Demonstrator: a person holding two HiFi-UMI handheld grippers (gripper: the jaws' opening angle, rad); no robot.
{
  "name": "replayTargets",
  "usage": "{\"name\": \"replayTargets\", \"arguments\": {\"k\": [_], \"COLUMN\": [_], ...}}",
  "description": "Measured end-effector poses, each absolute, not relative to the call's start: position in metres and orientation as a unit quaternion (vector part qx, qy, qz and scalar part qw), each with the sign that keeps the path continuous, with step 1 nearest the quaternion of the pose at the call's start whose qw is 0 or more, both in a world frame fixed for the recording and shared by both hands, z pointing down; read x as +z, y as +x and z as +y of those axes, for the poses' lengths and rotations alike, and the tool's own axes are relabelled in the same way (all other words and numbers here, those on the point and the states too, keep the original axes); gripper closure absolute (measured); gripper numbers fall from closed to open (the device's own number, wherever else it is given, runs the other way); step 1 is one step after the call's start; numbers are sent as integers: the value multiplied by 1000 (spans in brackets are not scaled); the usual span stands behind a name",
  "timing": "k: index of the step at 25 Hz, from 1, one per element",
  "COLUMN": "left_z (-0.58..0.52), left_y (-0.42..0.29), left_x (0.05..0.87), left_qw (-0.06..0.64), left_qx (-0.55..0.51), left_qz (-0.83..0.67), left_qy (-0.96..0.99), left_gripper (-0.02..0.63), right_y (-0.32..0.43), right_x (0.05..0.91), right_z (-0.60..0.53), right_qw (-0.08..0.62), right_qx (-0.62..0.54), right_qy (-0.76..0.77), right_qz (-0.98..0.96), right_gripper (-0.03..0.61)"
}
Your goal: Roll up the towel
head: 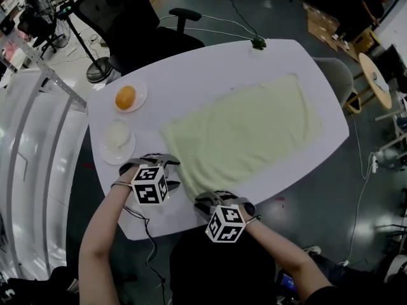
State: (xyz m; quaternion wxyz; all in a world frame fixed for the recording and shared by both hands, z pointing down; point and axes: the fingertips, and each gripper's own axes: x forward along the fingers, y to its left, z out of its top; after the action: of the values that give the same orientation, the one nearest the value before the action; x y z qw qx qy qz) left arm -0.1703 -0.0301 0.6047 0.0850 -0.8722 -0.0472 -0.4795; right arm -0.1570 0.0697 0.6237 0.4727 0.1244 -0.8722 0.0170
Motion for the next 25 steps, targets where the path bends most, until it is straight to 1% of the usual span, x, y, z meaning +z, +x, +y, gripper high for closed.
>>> {"name": "replayTargets", "arguments": {"k": [1, 6, 14, 15, 17, 21, 25], "left_z": [-29, -22, -37, -42, -54, -74, -97], "left_y": [-170, -179, -167, -164, -158, -154, -154], "left_x": [603, 595, 597, 599, 602, 605, 603], "left_qw": [82, 78, 99, 98, 92, 75, 46], "left_qx": [-476, -476, -489, -494, -502, -525, -539], "left_qz": [-47, -59, -52, -48, -38, -25, 7], "left_qy": [-874, -874, -865, -863, -859, -847, -841], "left_gripper": [328, 310, 301, 307, 346, 404, 419], "right_y": [-157, -153, -126, -118, -101, -68, -43], "right_x": [620, 590, 531, 528, 526, 529, 540], "right_z": [67, 61, 23, 15, -1, -35, -70], "right_qw": [469, 420, 291, 278, 260, 242, 248], "right_qx": [20, 79, 201, 213, 234, 274, 290], "right_qy": [132, 151, 178, 184, 193, 205, 208], "right_qz": [-873, -892, -918, -918, -917, -908, -901], "right_gripper": [528, 531, 531, 531, 531, 529, 529]}}
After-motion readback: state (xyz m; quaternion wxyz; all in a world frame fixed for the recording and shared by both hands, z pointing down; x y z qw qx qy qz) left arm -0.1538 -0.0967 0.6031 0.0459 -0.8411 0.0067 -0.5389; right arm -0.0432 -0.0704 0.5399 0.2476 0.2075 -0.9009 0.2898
